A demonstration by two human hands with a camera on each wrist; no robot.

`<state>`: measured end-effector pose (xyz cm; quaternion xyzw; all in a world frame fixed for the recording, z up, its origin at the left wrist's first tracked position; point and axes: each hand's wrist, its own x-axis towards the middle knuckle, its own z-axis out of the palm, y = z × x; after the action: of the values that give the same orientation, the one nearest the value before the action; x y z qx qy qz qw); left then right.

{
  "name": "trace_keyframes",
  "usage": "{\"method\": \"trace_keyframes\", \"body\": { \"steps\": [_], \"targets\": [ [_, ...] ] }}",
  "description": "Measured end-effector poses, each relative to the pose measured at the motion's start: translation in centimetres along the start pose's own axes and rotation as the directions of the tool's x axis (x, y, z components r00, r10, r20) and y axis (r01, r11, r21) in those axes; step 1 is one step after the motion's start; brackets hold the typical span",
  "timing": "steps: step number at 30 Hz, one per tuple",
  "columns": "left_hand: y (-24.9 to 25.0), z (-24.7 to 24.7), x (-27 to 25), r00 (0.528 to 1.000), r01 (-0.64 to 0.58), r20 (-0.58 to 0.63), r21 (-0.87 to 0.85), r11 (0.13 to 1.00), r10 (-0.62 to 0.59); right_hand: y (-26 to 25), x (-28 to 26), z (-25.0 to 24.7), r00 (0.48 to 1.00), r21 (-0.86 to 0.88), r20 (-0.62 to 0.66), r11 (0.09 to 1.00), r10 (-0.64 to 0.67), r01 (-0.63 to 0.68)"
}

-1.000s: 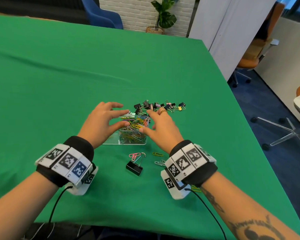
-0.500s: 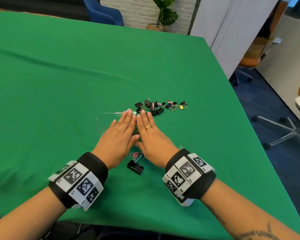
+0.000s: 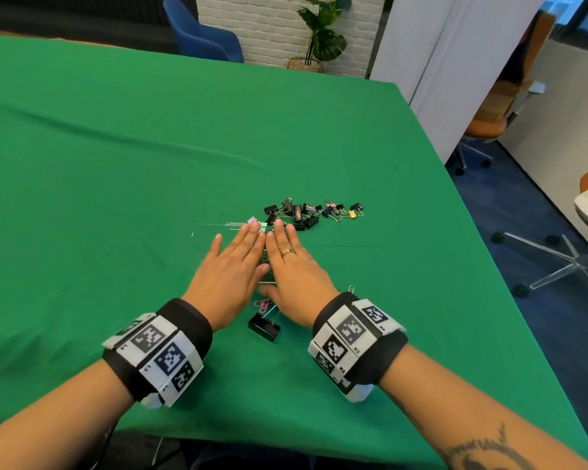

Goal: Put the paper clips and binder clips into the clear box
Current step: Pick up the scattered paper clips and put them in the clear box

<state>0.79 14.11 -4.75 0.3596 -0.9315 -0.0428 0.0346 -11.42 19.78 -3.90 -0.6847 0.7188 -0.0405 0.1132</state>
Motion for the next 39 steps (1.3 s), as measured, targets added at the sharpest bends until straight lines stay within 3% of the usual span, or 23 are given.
{"method": "trace_keyframes", "body": {
  "steps": [5,14,17,20,22,24,26,28,30,32,33,36,39],
  "targets": [
    [0.6,-0.6,0.2,0.999,0.028,-0.015,0.016,0.999,-0.028,-0.4,-0.1,-0.2,1.000,0.011,-0.004,1.000,0.024,-0.024],
    [0.0,-1.7,1.0,0.959,-0.064,-0.282,-0.091,0.994,0.036,0.4,0.0,-0.9,1.000,-0.009,0.009,1.000,-0.008,0.008],
    [-0.4,-2.2,1.2,0.959,-0.029,-0.281,-0.208,0.978,-0.031,0.6,0.1,-0.9,1.000,0.004,0.003,1.000,-0.020,0.020],
    [-0.9,-2.7,1.4,0.955,0.020,-0.271,-0.351,0.936,-0.122,1.6,-0.6,-2.4,0.997,0.124,-0.045,0.990,-0.065,0.071],
    [-1.1,-2.9,1.4,0.950,0.012,-0.277,-0.418,0.908,-0.141,3.7,-1.4,-4.1,0.989,0.286,-0.150,0.957,0.004,0.040],
    [-0.9,-3.0,1.0,0.937,-0.025,-0.326,-0.421,0.907,-0.125,6.6,-2.5,-5.3,0.964,0.378,-0.204,0.922,0.171,-0.084],
    [-0.3,-3.1,0.6,0.920,-0.089,-0.387,-0.372,0.924,-0.067,9.0,-3.7,-5.1,0.944,0.251,-0.101,0.926,0.313,-0.281],
    [0.9,-3.1,0.2,0.957,-0.094,-0.289,-0.296,0.951,0.004,10.0,-4.6,-3.8,0.903,0.077,0.144,0.905,0.405,-0.419],
    [2.3,-2.5,0.3,0.998,-0.052,-0.035,-0.156,0.986,0.047,9.7,-5.2,-2.5,0.846,0.052,0.298,0.877,0.442,-0.477],
    [3.3,-1.4,0.7,0.987,-0.011,0.160,-0.014,1.000,0.013,9.2,-5.1,-1.5,0.853,0.092,0.310,0.880,0.419,-0.466],
    [3.6,-0.8,0.8,0.979,0.008,0.202,0.043,0.999,-0.017,8.9,-4.9,-1.1,0.872,0.103,0.295,0.895,0.390,-0.435],
    [3.8,0.6,1.0,0.970,0.038,0.228,0.185,0.982,-0.081,8.3,-4.3,-0.5,0.915,0.158,0.303,0.932,0.268,-0.325],
    [3.1,1.1,1.2,0.965,0.057,0.245,0.172,0.983,-0.099,9.1,-4.3,-0.7,0.955,0.225,0.209,0.941,0.209,-0.255]
  ]
}}
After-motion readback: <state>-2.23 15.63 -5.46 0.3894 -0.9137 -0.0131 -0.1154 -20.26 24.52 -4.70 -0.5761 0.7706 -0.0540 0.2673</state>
